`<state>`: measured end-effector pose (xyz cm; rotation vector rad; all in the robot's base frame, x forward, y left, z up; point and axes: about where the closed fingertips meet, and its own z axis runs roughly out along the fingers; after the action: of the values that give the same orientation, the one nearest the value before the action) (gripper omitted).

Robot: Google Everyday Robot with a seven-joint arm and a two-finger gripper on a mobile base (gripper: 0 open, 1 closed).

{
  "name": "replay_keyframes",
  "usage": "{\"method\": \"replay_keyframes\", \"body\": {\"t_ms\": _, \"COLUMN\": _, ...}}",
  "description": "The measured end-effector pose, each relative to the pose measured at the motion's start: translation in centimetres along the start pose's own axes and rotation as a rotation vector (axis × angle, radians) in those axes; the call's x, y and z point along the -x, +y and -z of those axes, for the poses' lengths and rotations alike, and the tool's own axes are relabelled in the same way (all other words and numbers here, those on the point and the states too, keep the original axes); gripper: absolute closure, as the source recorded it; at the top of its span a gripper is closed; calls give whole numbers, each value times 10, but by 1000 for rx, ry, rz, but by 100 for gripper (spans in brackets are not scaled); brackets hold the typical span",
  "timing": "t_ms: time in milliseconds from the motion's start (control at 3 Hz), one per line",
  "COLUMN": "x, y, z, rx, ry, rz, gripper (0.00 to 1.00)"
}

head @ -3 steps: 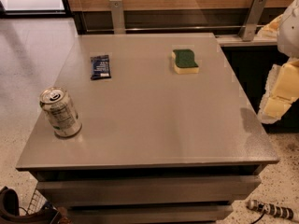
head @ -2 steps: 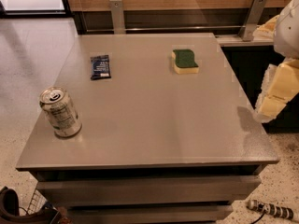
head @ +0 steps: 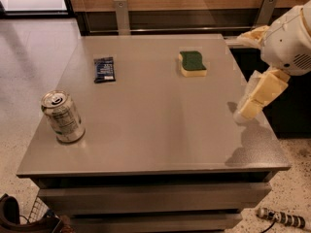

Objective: Pick 7up can

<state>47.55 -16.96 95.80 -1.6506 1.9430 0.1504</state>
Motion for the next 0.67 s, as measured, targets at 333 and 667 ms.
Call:
{"method": "replay_keyframes", "body": {"t_ms": 333, "x": 14, "y": -10, "z": -35, "rx": 7, "ry": -219, "rz": 7, "gripper": 0}}
{"method": "replay_keyframes", "body": {"t_ms": 667, "x": 30, "y": -12, "z": -59, "rx": 32, "ry": -433, "rz": -8, "gripper": 0}}
